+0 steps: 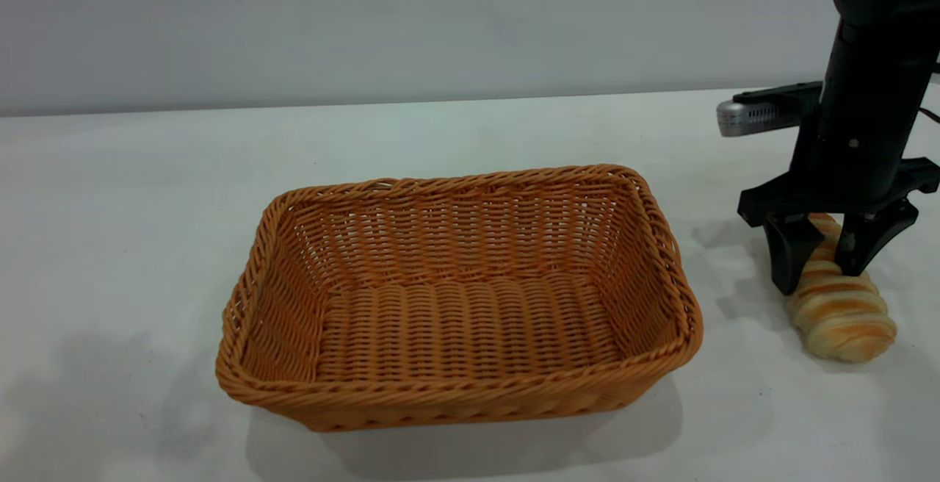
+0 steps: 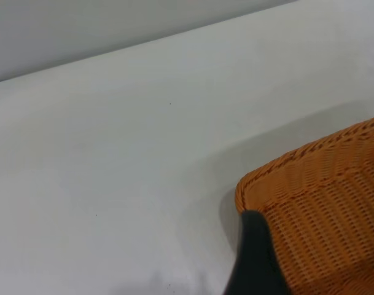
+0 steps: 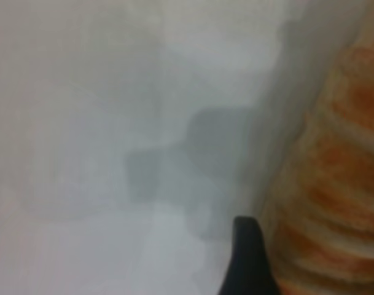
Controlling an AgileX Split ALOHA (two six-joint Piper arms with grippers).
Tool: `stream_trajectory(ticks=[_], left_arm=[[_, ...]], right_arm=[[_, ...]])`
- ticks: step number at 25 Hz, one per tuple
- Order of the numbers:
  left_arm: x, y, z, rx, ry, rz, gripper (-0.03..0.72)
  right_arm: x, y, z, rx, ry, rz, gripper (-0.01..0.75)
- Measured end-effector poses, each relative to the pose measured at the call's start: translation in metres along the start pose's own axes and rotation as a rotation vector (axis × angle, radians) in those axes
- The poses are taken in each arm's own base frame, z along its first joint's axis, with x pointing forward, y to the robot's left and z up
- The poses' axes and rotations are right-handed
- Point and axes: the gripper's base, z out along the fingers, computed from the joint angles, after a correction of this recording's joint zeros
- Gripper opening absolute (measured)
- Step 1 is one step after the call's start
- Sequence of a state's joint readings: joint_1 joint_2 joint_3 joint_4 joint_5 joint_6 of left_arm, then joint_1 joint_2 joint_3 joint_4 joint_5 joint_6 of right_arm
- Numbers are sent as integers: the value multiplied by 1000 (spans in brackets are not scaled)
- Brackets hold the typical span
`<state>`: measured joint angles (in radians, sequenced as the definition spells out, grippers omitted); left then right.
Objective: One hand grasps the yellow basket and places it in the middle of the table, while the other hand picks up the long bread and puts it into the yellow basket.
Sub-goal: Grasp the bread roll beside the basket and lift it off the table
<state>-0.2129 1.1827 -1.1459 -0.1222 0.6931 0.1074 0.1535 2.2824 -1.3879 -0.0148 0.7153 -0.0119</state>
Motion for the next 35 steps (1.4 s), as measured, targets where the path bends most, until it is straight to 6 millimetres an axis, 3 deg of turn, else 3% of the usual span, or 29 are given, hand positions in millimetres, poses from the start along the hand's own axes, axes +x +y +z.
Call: stream_trajectory(ticks=[5, 8, 10, 14, 17, 26, 35], left_arm=[[0, 0, 0, 1, 1, -1, 569], [0, 0, 0, 1, 1, -1, 569], [0, 0, 0, 1, 1, -1, 569], [0, 0, 0, 1, 1, -1, 569], [0, 0, 0, 1, 1, -1, 569], [0, 0, 0, 1, 1, -1, 569], [0, -1, 0, 6, 1, -8, 569]], right_arm=[[1, 0, 11, 4, 20, -7, 584], [1, -1, 11, 14, 18, -6, 528], [0, -2, 11, 27, 18, -4, 434], [1, -5, 11, 56, 21, -25, 170], [1, -6, 11, 67, 24, -34, 63], [3, -8, -1, 85, 57, -44, 63], [2, -3, -75, 44, -48, -19, 61]])
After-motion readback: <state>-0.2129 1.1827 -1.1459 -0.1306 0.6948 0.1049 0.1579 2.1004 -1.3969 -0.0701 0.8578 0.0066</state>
